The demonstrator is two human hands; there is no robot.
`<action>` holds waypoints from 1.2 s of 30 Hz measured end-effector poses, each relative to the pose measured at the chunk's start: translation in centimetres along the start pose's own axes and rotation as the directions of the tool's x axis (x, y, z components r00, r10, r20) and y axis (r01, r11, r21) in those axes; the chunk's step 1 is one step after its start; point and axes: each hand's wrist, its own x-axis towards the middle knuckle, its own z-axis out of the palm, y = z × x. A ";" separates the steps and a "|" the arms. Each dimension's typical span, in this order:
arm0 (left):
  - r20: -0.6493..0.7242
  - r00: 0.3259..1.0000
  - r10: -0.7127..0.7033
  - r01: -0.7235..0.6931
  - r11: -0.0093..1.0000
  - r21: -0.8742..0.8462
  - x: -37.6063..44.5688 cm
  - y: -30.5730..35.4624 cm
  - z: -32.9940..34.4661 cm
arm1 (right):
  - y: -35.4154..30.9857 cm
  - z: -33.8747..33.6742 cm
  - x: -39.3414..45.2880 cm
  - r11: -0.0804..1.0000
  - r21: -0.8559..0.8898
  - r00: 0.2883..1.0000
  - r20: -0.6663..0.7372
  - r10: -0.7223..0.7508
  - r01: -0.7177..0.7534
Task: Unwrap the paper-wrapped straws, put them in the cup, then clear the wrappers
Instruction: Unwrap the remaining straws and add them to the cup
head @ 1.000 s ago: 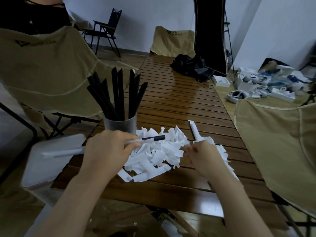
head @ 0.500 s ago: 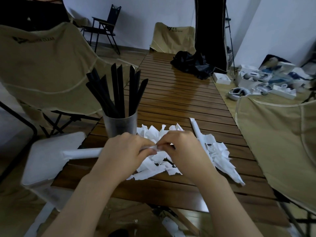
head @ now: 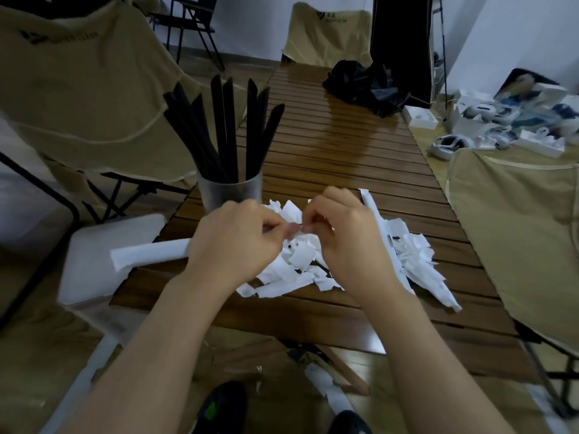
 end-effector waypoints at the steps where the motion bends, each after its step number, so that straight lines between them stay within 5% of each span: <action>1: 0.009 1.000 -0.018 0.018 0.999 -0.029 0.1 0.0 0.0 | 0.0 0.0 0.0 1.000 0.005 1.000 -0.006 -0.013 0.013; 6: -0.005 0.997 -0.081 0.080 0.988 -0.131 0.6 -0.7 -0.3 | 0.4 -0.2 0.1 0.995 0.087 0.999 -0.003 0.046 -0.046; 11: -0.042 0.990 -0.136 0.139 0.989 0.055 0.3 -2.5 -0.5 | 2.1 -1.5 0.2 0.955 0.173 0.960 -0.105 0.260 -0.240; 15: 0.057 0.995 -0.082 0.075 0.991 0.112 0.0 -2.3 -0.4 | 3.2 -1.0 -0.4 0.889 -0.021 0.877 0.149 0.456 -0.458; 18: 0.142 0.989 -0.048 0.028 0.990 0.135 -0.7 -1.2 0.3 | 3.2 -0.1 -0.8 0.908 -0.114 0.883 0.212 0.418 -0.403; 26: 0.114 0.993 0.033 -0.043 0.995 0.088 -1.0 0.0 1.4 | 2.0 0.9 -0.5 0.993 -0.062 0.949 0.293 0.115 -0.101; 36: 0.133 0.990 0.036 -0.049 0.994 0.099 -1.0 -1.5 0.6 | 2.0 -0.5 -0.2 0.957 0.045 0.909 0.328 0.258 -0.288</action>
